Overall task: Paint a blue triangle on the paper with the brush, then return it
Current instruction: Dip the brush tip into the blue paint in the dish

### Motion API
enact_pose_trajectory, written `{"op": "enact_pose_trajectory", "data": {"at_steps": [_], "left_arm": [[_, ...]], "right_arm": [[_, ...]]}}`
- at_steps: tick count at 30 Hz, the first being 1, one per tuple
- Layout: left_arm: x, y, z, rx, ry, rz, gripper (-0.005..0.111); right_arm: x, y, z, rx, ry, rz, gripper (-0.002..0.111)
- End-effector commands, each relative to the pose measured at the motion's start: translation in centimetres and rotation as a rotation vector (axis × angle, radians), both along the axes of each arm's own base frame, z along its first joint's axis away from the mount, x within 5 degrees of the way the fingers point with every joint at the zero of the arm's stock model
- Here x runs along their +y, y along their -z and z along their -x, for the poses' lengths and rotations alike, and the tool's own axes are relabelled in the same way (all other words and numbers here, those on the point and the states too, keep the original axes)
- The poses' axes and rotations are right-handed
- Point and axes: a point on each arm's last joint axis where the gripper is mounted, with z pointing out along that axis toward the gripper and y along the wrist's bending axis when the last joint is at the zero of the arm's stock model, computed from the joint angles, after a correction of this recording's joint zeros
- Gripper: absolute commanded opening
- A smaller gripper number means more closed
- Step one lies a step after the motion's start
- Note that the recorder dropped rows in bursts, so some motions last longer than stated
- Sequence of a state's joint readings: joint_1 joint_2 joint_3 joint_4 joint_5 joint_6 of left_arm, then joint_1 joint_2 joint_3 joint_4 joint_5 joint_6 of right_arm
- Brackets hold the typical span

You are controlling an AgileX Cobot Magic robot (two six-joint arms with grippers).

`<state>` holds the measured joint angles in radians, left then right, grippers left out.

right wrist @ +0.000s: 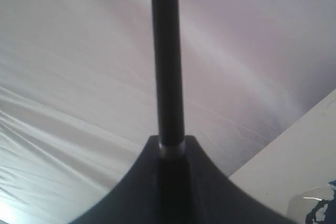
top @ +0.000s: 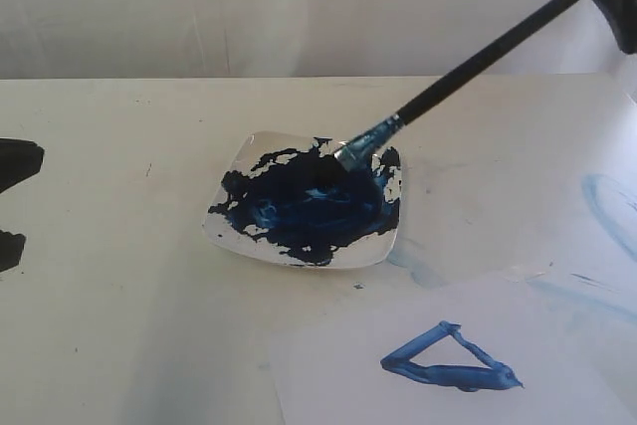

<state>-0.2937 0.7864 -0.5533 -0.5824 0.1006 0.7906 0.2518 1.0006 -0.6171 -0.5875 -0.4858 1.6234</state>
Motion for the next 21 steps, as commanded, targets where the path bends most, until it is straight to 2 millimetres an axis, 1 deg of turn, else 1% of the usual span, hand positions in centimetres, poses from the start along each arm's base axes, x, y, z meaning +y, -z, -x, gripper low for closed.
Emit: {"op": "enact_pose_trajectory", "data": {"at_steps": [1, 4, 7, 11, 14, 17, 21], "left_arm": [[0.0, 0.1, 0.2, 0.013, -0.007, 0.028, 0.0], [0.0, 0.1, 0.2, 0.013, -0.007, 0.028, 0.0], [0.0, 0.1, 0.2, 0.013, -0.007, 0.028, 0.0], [0.0, 0.1, 0.1, 0.007, -0.01, 0.027, 0.0], [0.0, 0.1, 0.1, 0.005, -0.008, 0.023, 0.0], [0.0, 0.1, 0.1, 0.005, -0.008, 0.023, 0.0], [0.0, 0.1, 0.1, 0.005, -0.008, 0.023, 0.0]], "right_arm": [[0.9, -0.5, -3.5, 0.018, -0.009, -0.035, 0.0], [1.5, -0.2, -5.9, 0.045, -0.01, -0.03, 0.0], [2.2, 0.6, -8.2, 0.067, -0.022, -0.028, 0.0], [2.7, 1.9, -10.3, 0.107, -0.026, -0.078, 0.0], [2.9, 3.7, -12.0, 0.207, -0.001, -0.168, 0.0], [3.2, 5.5, -13.4, 0.276, 0.005, -0.209, 0.0], [3.9, 7.4, -15.1, 0.286, -0.03, -0.241, 0.0]]}}
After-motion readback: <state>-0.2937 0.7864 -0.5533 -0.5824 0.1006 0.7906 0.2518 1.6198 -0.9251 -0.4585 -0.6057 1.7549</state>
